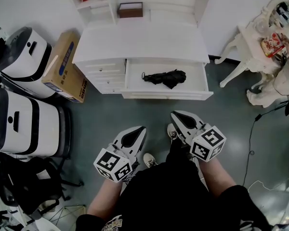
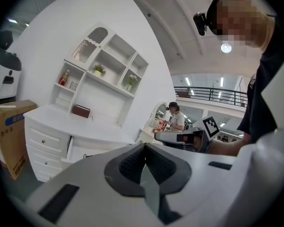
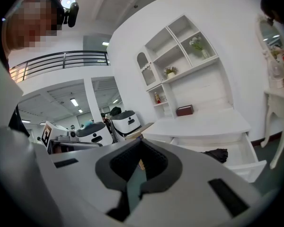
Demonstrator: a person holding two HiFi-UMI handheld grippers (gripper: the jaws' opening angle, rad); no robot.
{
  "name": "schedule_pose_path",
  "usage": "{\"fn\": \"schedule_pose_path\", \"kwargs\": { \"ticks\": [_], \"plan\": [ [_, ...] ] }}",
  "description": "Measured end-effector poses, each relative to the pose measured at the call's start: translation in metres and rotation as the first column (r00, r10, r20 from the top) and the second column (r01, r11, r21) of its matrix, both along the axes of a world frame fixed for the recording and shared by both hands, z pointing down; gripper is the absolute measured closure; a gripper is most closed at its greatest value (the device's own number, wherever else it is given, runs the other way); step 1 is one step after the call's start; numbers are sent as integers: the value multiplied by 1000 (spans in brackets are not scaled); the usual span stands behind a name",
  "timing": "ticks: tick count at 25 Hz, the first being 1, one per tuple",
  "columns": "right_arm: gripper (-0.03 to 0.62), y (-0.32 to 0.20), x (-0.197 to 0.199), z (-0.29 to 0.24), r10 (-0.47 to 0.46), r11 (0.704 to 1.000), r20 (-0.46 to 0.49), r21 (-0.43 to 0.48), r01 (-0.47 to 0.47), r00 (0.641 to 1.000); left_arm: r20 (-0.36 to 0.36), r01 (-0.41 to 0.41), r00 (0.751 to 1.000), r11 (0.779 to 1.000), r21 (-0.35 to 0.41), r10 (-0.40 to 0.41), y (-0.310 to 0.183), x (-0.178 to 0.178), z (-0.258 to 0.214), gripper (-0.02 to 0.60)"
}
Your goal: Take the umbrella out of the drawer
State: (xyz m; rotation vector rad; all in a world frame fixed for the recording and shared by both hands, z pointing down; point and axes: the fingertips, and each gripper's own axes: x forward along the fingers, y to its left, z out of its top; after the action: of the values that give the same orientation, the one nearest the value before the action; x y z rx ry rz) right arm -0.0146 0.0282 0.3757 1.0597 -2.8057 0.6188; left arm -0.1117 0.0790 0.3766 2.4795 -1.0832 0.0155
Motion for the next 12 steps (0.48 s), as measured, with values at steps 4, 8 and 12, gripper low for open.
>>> {"fn": "schedule_pose_path", "kwargs": {
  "ticks": [4,8,12],
  "plan": [
    [592,-19,2,1,-35,999,0,-4,35,999,6,32,999,999,7,-32,-14,6,-3,577],
    [592,-47,2,0,-73,997,1,-9,73,997,6,74,997,997,4,-74,-35,10,-4,577],
    [592,-74,10,6,-110,994,-19,-16,110,994,0,103,995,995,-3,-103,-59,20,-2,577]
  ]
}}
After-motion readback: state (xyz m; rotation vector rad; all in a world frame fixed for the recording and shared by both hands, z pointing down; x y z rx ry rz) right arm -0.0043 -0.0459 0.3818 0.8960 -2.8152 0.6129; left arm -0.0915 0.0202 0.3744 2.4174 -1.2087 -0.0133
